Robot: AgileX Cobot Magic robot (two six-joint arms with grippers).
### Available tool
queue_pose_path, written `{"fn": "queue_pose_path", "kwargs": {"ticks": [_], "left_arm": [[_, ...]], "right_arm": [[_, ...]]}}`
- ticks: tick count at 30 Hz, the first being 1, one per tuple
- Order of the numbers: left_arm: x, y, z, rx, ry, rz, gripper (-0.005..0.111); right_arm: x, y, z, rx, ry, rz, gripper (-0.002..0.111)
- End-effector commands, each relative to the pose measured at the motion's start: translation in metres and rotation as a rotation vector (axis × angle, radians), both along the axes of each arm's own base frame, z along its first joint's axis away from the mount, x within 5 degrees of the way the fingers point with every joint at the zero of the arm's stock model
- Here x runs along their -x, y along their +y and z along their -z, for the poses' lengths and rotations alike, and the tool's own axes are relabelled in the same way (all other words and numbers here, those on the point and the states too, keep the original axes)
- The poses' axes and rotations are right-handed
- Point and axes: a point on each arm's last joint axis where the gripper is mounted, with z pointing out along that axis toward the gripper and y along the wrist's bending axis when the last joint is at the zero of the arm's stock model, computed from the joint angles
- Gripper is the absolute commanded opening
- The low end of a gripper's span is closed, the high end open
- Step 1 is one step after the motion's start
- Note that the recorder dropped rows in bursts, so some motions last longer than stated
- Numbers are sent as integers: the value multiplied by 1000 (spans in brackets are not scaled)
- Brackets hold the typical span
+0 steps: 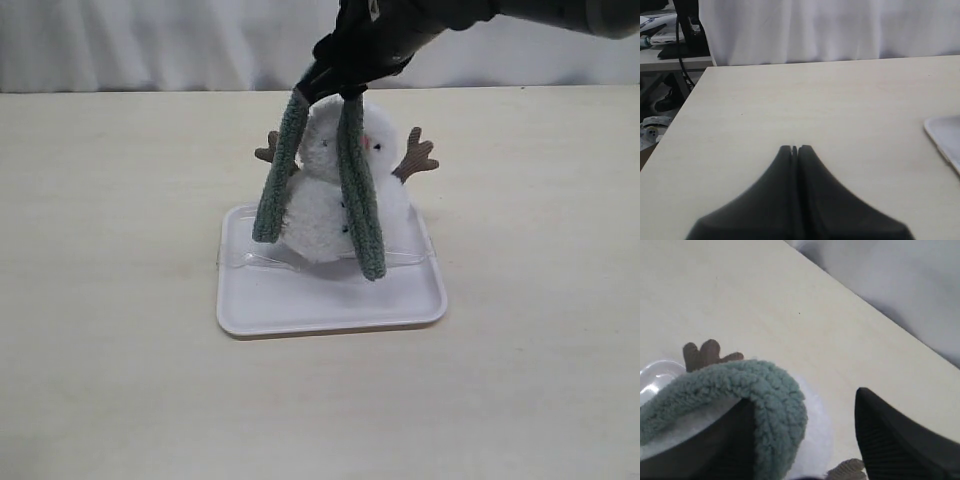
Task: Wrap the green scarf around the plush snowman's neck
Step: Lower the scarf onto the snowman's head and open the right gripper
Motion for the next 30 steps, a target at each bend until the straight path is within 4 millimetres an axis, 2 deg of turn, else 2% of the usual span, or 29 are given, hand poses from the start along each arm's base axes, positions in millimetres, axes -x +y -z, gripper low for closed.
{"fn": "queue_pose_path", "kwargs": {"ticks": [1,7,11,20,24,27,30], "left_arm": [[0,-1,-1,6,-14,6,0],[0,-1,-1,6,-14,6,0],[0,-1,-1,6,-14,6,0],[0,0,-1,4,-14,6,0],[0,0,-1,4,-14,6,0],[0,0,-1,4,-14,6,0],[0,0,-1,4,-14,6,0]], "right_arm": [[-1,-19,1,-1,86,88,53],[0,-25,6,-39,169,120,56],[-2,-20,0,-129,223,97,61],[-10,-16,-16,-230,199,137,61],[-13,-16,-4,-255,271,170,61],[-19,-24,8,-280,346,203,61],[-25,-36,10,-325,380,244,61]]}}
